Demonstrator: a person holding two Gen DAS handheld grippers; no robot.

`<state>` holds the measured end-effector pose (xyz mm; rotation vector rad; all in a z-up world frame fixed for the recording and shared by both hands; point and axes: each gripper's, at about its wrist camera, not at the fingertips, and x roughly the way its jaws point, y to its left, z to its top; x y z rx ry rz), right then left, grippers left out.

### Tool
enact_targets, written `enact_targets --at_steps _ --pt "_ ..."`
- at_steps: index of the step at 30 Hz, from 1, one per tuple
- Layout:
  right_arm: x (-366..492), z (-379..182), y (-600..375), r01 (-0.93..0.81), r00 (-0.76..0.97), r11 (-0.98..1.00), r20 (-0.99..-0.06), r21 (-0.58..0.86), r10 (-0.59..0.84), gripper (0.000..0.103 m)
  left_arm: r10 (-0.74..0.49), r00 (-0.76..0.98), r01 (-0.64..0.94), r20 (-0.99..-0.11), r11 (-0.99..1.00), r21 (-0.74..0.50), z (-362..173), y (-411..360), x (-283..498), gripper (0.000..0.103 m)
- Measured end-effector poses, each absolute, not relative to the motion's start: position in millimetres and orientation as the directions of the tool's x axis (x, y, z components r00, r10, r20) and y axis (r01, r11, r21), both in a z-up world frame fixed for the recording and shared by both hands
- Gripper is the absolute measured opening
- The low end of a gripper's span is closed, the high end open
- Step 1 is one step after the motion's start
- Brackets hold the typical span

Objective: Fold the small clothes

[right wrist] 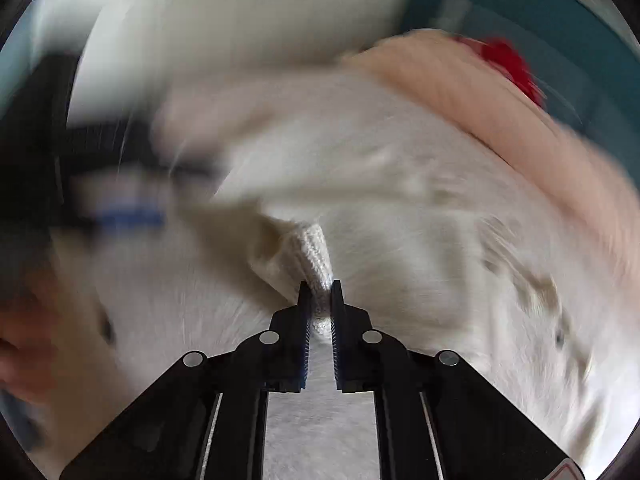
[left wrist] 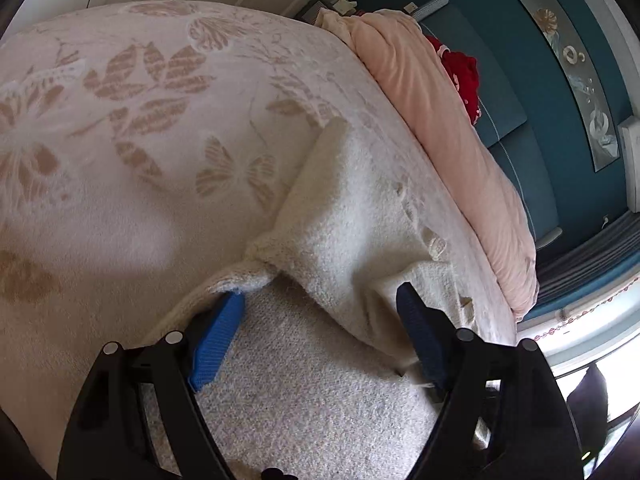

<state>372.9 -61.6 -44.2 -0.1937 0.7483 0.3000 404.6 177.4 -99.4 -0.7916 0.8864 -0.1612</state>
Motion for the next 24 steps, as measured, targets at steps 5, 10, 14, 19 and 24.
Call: enact_targets --at_steps 5,10,14,19,24 --pt "334.3 -19.5 -240.6 0.101 0.799 0.901 -0.573 0.422 0.179 0.010 -0.432 0.642 -0.201 -0.634 0.703 -0.682 -98.2 178.3 402.1 0.077" --pt "335.1 -81.6 -307.0 0.262 0.671 0.830 -0.711 0.492 0.210 0.017 -0.421 0.638 -0.222 -0.645 0.701 -0.677 -94.8 171.1 405.7 0.078" --pt "343.2 -89.2 -315.3 0.246 0.692 0.795 -0.674 0.555 0.257 0.040 -0.442 0.635 -0.261 -0.634 0.649 -0.714 -94.5 169.3 412.4 0.077" --pt "351.7 -84.0 -322.8 0.234 0.733 0.726 -0.608 0.647 0.306 0.059 -0.443 0.624 -0.300 -0.643 0.624 -0.721 -93.4 159.9 421.6 0.051" --pt "364.8 -83.8 -314.6 0.207 0.752 0.698 -0.568 0.685 0.335 0.009 -0.418 0.595 -0.368 -0.687 0.618 -0.695 -96.2 162.1 434.3 0.007"
